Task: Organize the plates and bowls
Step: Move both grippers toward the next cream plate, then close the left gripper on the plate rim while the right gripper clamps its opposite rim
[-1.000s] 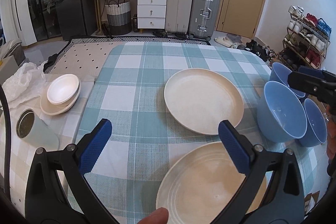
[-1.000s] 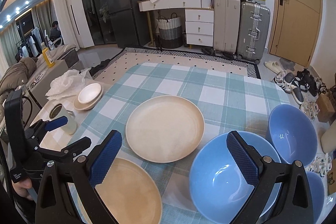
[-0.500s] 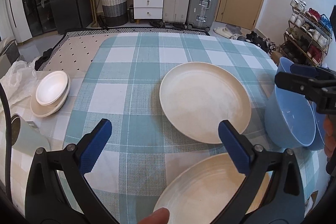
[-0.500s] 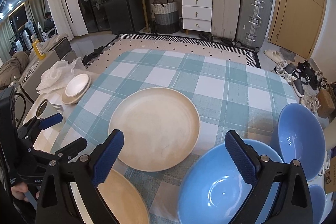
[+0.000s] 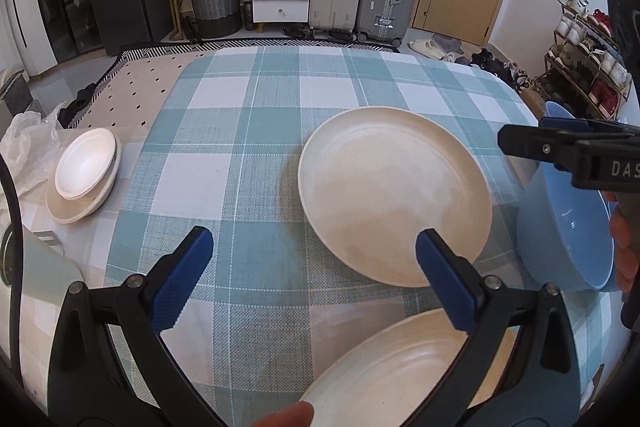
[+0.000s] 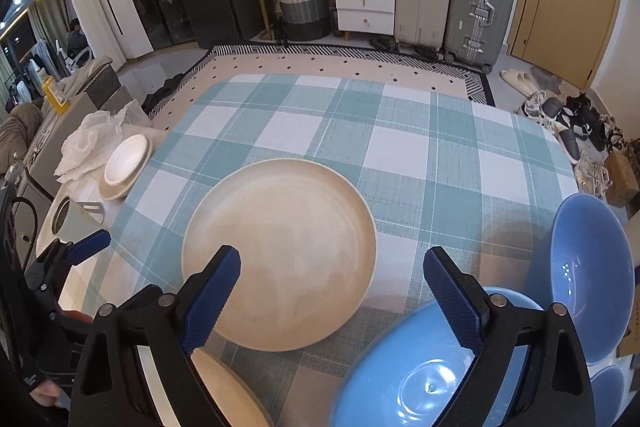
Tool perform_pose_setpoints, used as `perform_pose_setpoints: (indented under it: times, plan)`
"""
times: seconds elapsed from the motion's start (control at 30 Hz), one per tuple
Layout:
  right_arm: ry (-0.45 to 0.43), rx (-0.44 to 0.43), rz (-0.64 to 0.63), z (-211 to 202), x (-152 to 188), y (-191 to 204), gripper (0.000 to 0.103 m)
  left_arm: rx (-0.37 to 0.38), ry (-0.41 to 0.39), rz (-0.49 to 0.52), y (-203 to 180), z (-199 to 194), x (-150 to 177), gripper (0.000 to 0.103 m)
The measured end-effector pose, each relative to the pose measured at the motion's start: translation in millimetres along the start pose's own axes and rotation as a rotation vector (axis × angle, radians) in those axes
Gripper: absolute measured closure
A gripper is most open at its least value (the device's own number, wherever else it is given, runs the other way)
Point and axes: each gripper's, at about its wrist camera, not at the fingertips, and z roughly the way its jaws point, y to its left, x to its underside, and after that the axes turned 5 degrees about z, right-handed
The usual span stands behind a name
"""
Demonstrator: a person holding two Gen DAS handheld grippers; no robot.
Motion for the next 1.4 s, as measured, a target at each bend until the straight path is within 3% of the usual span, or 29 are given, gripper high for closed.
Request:
perform_pose_setpoints:
  times: [0.43,0.53,0.67,0.87,1.4]
  plan:
    - [0.114,0.009,0.074,42.8,-6.5,-12.9,0.027,-0.011,0.071,-0.015,11.2,39.4,-2.0,0.011]
    - [0.124,0.021,0.074,48.7,-7.6,-13.1,0.029,-0.016,0.09,-0.024,13.3,49.0,-2.1,0.018]
    - [0.144,0.03,0.073,55.7,-10.0,-11.3,0.033,-0.014,0.125,-0.02,13.7,62.8,-1.8,0.036]
    - [0.155,0.037,0.059,64.5,-10.0,-5.8,0.034,-0.039,0.166,-0.02,15.9,78.6,-2.3,0.044]
    - [0.15,0.037,0.001,66.3,-5.4,12.6,0.035,-0.099,0.176,-0.076,49.2,75.3,2.2,0.045]
